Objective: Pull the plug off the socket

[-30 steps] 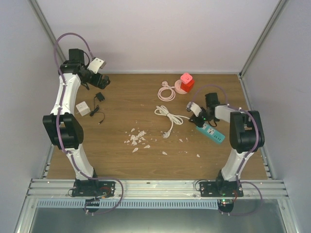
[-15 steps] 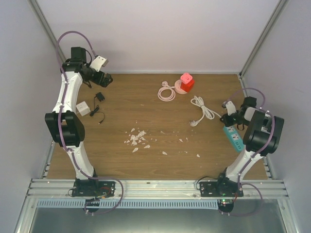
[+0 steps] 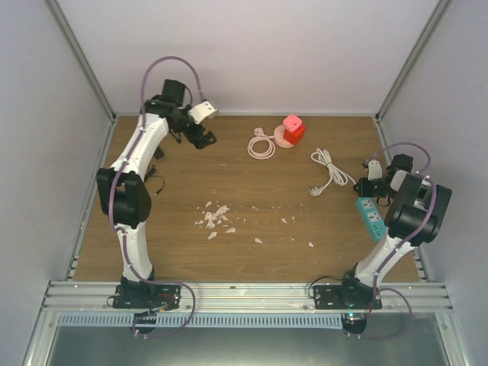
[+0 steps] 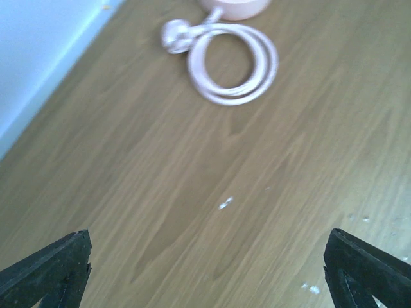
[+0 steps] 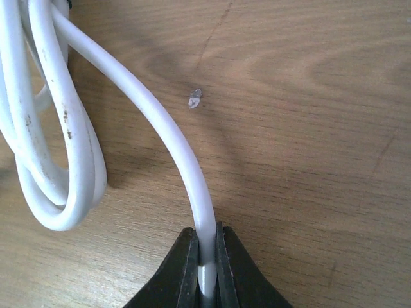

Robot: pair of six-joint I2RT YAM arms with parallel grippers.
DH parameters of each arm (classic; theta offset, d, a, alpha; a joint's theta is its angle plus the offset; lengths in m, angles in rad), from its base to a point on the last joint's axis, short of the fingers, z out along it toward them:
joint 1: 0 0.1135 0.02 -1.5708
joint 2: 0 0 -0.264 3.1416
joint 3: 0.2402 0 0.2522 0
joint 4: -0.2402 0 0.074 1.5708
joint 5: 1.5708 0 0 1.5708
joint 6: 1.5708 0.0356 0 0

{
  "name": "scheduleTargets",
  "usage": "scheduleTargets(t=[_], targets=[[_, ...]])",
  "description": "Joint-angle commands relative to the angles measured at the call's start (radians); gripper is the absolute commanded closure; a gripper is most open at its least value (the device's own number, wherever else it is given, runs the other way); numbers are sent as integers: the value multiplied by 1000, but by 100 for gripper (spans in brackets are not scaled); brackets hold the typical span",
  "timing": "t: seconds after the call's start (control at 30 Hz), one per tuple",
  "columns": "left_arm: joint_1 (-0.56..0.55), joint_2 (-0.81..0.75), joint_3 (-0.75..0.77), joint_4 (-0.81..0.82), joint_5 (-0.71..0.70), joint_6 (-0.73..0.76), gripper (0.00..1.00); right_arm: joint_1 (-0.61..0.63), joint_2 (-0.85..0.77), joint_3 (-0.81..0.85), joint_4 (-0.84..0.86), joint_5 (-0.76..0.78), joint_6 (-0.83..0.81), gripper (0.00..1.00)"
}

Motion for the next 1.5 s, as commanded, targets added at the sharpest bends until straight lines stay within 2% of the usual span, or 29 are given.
scheduleTargets(t=[0.0, 0.1, 0.27, 0.43, 0.7, 0.97, 1.23, 1.47], targets=[[-85, 100, 56, 14, 67, 72, 1, 3, 6, -47, -73, 14, 70, 90], [-141, 173, 95, 39, 75, 60, 1, 3, 7, -42, -93, 15, 51, 77], [-184, 258, 106, 159, 112, 21, 4, 3, -6, -21, -124, 16, 29, 47], [-210, 354, 158, 217, 189, 51, 5, 4, -19, 12, -152, 14, 21, 32], [-224, 462, 213, 346, 217, -22, 6, 3, -41, 46, -190, 13, 14, 21], [-260, 547, 259, 435, 163, -20, 6, 3, -55, 58, -212, 18, 3, 19], [-279, 606, 290, 423, 102, 18, 5, 3, -72, 84, -229, 8, -7, 13], [-280, 603, 291, 328, 87, 55, 7, 3, -83, 114, -231, -21, -18, 6]])
